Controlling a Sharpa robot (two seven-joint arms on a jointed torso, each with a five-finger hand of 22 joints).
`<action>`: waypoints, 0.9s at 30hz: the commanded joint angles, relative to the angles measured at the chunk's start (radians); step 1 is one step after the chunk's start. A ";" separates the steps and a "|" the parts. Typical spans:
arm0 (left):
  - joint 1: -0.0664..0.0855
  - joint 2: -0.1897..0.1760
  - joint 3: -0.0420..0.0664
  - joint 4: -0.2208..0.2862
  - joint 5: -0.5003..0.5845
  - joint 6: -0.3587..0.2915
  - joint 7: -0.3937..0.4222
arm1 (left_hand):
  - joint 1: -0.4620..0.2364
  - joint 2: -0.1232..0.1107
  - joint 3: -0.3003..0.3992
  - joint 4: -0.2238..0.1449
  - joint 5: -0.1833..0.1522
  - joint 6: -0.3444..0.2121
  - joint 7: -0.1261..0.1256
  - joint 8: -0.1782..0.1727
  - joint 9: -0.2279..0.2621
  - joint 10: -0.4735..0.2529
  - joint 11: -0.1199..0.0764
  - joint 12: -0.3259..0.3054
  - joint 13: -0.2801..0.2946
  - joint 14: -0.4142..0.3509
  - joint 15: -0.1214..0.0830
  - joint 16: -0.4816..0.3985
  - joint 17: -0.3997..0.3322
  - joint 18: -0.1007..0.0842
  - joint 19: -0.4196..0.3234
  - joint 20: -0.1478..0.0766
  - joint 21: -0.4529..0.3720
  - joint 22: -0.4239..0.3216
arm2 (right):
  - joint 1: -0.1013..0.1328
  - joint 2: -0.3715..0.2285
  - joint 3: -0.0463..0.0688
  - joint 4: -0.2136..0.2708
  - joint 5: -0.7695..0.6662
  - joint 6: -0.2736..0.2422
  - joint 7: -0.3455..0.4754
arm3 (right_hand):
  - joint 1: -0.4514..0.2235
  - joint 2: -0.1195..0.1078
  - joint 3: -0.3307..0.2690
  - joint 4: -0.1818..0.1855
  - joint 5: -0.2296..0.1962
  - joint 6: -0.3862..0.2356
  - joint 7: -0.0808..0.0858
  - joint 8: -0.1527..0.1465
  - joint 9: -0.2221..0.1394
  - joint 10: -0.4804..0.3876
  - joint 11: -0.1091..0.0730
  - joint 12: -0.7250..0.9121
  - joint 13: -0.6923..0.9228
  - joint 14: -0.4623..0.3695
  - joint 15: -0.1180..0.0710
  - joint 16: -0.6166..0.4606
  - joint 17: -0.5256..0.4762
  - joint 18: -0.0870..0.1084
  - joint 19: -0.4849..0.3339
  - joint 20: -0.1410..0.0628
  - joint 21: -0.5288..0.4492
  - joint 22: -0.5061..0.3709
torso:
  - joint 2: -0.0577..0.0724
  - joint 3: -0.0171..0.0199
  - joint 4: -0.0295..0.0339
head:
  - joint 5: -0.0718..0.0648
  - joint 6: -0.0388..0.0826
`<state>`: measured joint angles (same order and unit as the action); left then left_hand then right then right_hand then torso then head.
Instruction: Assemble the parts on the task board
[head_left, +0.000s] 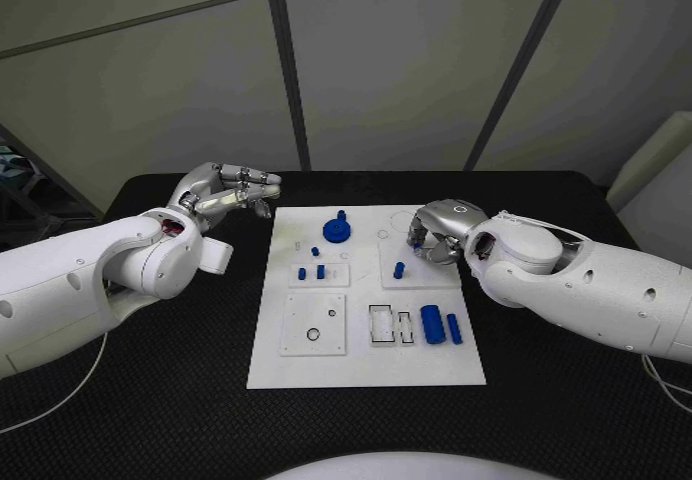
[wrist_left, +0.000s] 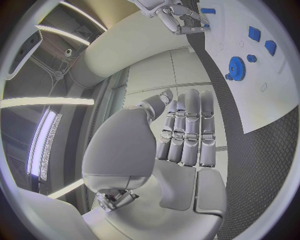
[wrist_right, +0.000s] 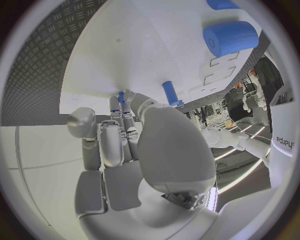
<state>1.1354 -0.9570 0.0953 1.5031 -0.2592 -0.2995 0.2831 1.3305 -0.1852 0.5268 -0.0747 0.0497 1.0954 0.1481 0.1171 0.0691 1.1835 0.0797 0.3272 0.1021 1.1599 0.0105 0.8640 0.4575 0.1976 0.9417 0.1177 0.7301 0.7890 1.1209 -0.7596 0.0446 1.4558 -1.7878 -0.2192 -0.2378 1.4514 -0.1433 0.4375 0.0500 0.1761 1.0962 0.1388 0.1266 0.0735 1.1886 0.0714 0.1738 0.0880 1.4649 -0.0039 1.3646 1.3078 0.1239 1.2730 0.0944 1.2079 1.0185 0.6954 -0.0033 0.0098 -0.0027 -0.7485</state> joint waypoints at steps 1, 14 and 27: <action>0.001 0.002 0.001 0.002 0.005 0.002 0.014 | 0.001 0.012 0.000 -0.008 0.002 0.002 0.006 0.000 -0.001 -0.009 -0.001 -0.001 -0.002 0.007 0.000 0.004 0.002 -0.016 0.007 0.000 -0.001 0.001 | 0.000 0.000 -0.001 0.002 0.002 0.022 0.008 | 0.013 0.009 0.017 -0.011 -0.006 0.016 0.001 0.004 0.003 0.015 -0.003 0.003 0.002 0.061 -0.008 0.007 0.014 -0.013 0.011 -0.001 0.013 0.011 | 0.000 -0.0001 -0.0009 | 0.001 0.000; 0.001 0.002 0.001 0.003 0.005 0.006 0.010 | 0.006 0.016 0.002 -0.012 0.002 0.002 0.009 -0.001 -0.002 -0.018 0.002 -0.005 -0.004 0.005 0.001 0.006 0.001 -0.017 0.008 0.001 0.000 0.003 | 0.000 -0.002 -0.001 0.011 -0.049 -0.031 -0.037 | 0.033 0.041 0.068 -0.064 -0.022 0.057 -0.006 0.010 0.008 0.058 -0.011 0.007 0.014 0.062 -0.017 0.016 0.016 -0.019 0.022 -0.011 0.053 0.057 | 0.000 0.0003 0.0000 | -0.002 -0.002; 0.001 0.003 0.001 -0.001 0.022 0.018 0.009 | 0.005 0.020 0.003 -0.014 0.002 -0.002 0.013 -0.005 -0.003 -0.029 0.007 -0.011 -0.007 0.005 0.004 0.011 0.001 -0.017 0.011 0.002 0.003 0.007 | 0.000 -0.038 0.000 0.072 -0.051 -0.104 -0.041 | 0.021 0.040 0.083 -0.073 -0.025 0.059 -0.004 0.005 0.007 0.060 -0.011 0.001 0.016 0.062 -0.016 0.017 0.013 -0.020 0.020 -0.011 0.060 0.065 | -0.002 -0.0005 -0.0009 | -0.003 0.000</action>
<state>1.1353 -0.9548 0.0953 1.5020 -0.2523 -0.2957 0.2829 1.3357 -0.1720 0.5294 -0.0828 0.0497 1.0952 0.1556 0.1171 0.0673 1.1650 0.0863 0.3207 0.0960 1.1599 0.0106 0.8677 0.4577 0.2063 0.9469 0.1199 0.7302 0.7947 1.1189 -0.7949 0.0443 1.5176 -1.8266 -0.2711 -0.2692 1.4752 -0.1107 0.5165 -0.0228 0.1501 1.1478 0.1369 0.1355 0.0822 1.2276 0.0786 0.1795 0.0992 1.4687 -0.0147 1.3762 1.3075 0.1241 1.2888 0.0855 1.2649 1.0829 0.6939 -0.0028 0.0094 -0.0047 -0.7490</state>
